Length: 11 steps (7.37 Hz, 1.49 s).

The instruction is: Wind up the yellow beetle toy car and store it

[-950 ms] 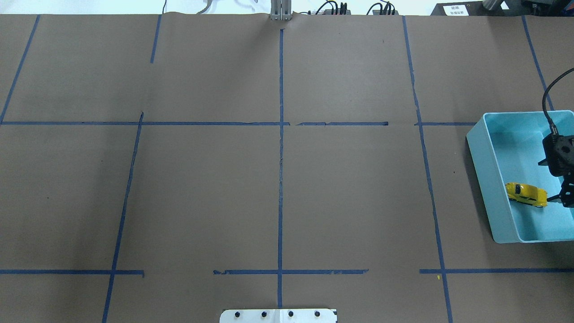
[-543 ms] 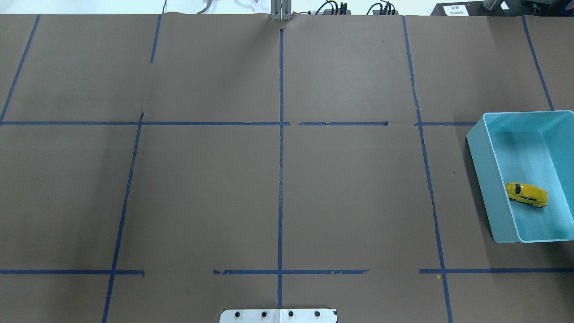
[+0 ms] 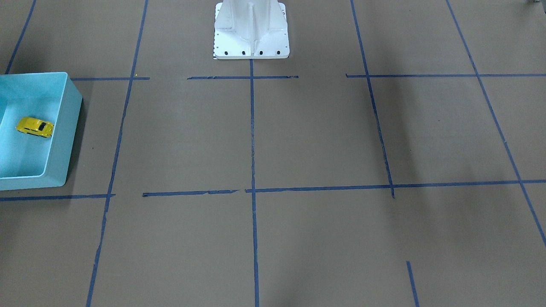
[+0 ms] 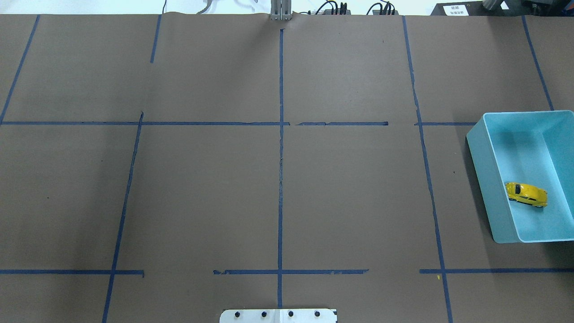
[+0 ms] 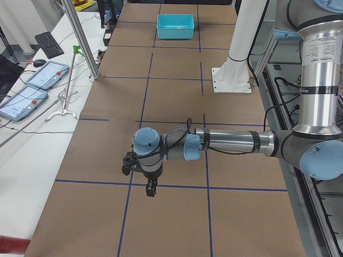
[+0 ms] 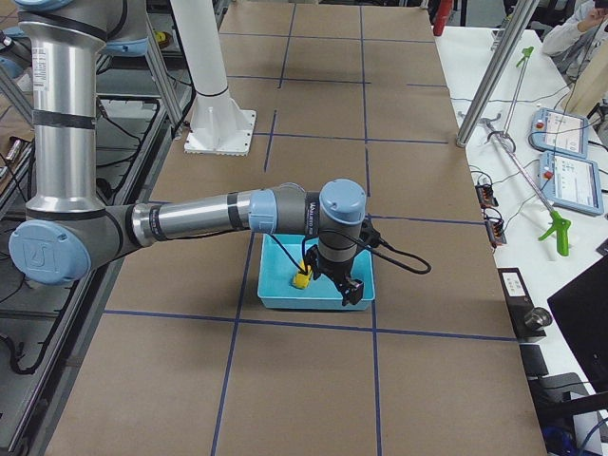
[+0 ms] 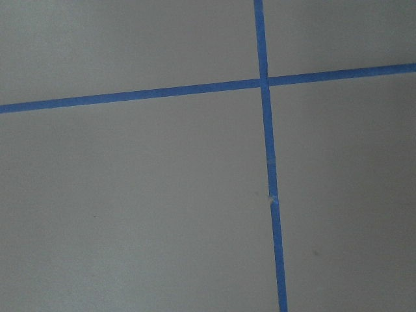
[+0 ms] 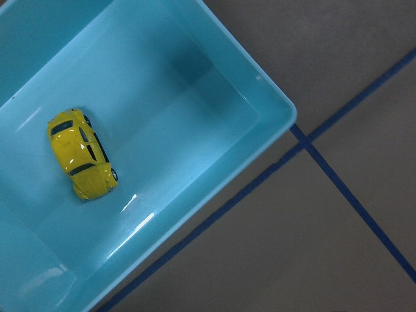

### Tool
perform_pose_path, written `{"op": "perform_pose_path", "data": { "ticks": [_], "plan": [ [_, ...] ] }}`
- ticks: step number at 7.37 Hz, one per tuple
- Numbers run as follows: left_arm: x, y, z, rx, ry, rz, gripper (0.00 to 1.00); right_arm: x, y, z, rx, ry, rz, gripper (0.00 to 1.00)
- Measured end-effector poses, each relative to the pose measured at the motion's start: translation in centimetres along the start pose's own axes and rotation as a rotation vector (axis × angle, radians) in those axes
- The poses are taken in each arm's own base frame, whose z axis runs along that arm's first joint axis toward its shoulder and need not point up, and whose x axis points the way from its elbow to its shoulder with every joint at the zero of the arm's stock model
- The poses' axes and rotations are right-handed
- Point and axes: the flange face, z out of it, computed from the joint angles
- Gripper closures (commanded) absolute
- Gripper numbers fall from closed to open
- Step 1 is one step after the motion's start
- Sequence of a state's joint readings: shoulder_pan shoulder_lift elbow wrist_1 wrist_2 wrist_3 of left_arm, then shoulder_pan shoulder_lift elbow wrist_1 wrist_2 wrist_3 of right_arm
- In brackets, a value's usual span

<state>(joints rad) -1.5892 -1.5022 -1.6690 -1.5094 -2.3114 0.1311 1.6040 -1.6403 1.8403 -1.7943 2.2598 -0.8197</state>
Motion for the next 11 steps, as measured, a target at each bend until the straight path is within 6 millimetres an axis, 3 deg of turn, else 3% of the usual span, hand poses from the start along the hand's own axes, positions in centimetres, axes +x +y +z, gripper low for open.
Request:
{"op": "perform_pose_path", "data": {
  "ticks": [2, 5, 7, 11],
  "plan": [
    [0.0, -0.1, 0.0, 0.001, -0.002, 0.002, 0.0, 0.9, 3.0, -0.5, -0.028, -0.029, 0.236, 0.0],
    [0.1, -0.1, -0.1, 0.002, -0.003, 0.003, 0.0, 1.0, 4.2, -0.7, -0.043, -0.051, 0.974, 0.0],
    [0.0, -0.1, -0.1, 0.001, -0.003, 0.002, 0.0, 0.9, 4.2, -0.7, -0.042, -0.057, 1.1, 0.0],
    [0.0, -0.1, 0.0, 0.0, -0.001, 0.0, 0.0, 1.6, 5.3, 1.0, -0.059, -0.05, 1.119, 0.0]
  ]
}}
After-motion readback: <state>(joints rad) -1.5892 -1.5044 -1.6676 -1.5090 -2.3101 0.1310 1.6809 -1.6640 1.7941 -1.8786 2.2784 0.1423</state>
